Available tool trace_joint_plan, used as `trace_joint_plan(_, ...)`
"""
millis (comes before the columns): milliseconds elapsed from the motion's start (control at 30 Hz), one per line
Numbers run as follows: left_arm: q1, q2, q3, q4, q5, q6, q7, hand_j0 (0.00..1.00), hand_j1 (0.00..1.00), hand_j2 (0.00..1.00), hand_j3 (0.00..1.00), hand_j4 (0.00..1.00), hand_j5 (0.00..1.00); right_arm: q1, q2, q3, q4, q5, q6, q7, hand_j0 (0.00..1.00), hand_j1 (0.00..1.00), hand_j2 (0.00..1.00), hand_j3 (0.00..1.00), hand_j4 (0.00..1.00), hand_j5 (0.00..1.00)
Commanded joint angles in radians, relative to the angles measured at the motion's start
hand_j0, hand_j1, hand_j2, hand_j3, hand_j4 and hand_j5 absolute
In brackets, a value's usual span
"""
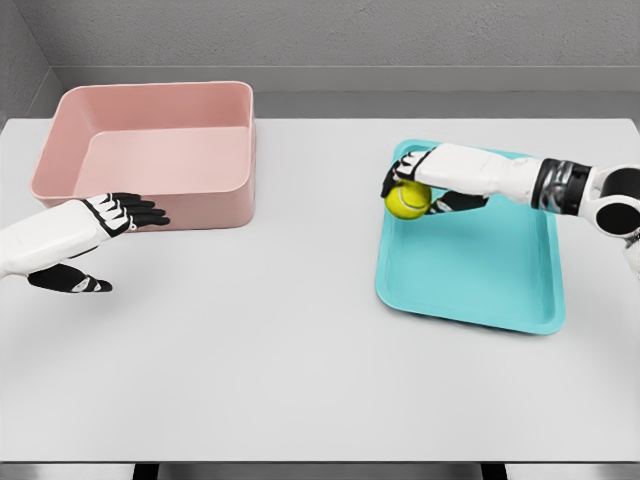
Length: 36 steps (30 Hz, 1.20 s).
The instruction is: Put the tennis from the blue tray into the pink basket with both arms
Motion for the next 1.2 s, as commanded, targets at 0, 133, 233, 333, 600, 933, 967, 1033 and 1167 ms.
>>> trace_joint_plan(0,0.0,0.002,0.001,0.001,0.006,0.0,0.0,1.0,1.0,1.0,1.0,1.0,1.0,-0.002,0.022,0.007,0.0,-0.009,0.002,0.001,0.49,0.49,0.49,0.49,0.49,0.49)
trace_joint_plan(133,0.0,0.002,0.002,0.001,0.006,0.0,0.0,1.0,1.0,1.0,1.0,1.0,1.0,-0.009,0.035,0.017,0.0,-0.009,0.002,0.001,0.49,0.49,0.49,0.49,0.49,0.49)
trace_joint_plan(233,0.0,0.002,0.001,-0.001,0.006,0.0,0.0,1.0,1.0,1.0,1.0,1.0,1.0,-0.011,0.06,0.024,0.0,-0.009,0.002,0.003,0.49,0.49,0.49,0.49,0.49,0.49)
trace_joint_plan(333,0.0,0.003,0.001,-0.001,0.006,0.0,0.0,1.0,1.0,1.0,1.0,1.0,1.0,-0.015,0.084,0.035,0.0,-0.007,0.002,0.006,0.49,0.49,0.49,0.49,0.49,0.49)
trace_joint_plan(600,0.0,0.002,0.002,0.001,0.006,0.0,0.0,1.0,1.0,1.0,1.0,1.0,1.0,-0.029,0.14,0.066,0.0,-0.006,0.002,0.01,0.49,0.49,0.49,0.49,0.49,0.49)
trace_joint_plan(933,-0.002,-0.004,0.001,-0.001,0.006,0.0,0.0,1.0,1.0,1.0,1.0,1.0,1.0,-0.051,0.233,0.118,0.004,0.019,0.002,0.016,0.49,0.49,0.49,0.49,0.49,0.49)
trace_joint_plan(967,-0.002,-0.001,0.001,-0.001,0.006,0.0,0.0,1.0,1.0,1.0,1.0,1.0,1.0,-0.051,0.239,0.124,0.004,0.02,0.002,0.016,0.49,0.49,0.49,0.49,0.49,0.49)
trace_joint_plan(1033,0.0,-0.004,0.001,-0.003,0.006,0.0,0.0,1.0,1.0,1.0,1.0,1.0,1.0,-0.052,0.242,0.133,0.006,0.025,0.002,0.016,0.49,0.49,0.49,0.49,0.49,0.49)
trace_joint_plan(1167,0.0,-0.004,0.001,-0.007,0.006,0.0,0.0,1.0,1.0,1.0,1.0,1.0,1.0,-0.051,0.27,0.145,0.015,0.043,0.002,0.016,0.49,0.49,0.49,0.49,0.49,0.49)
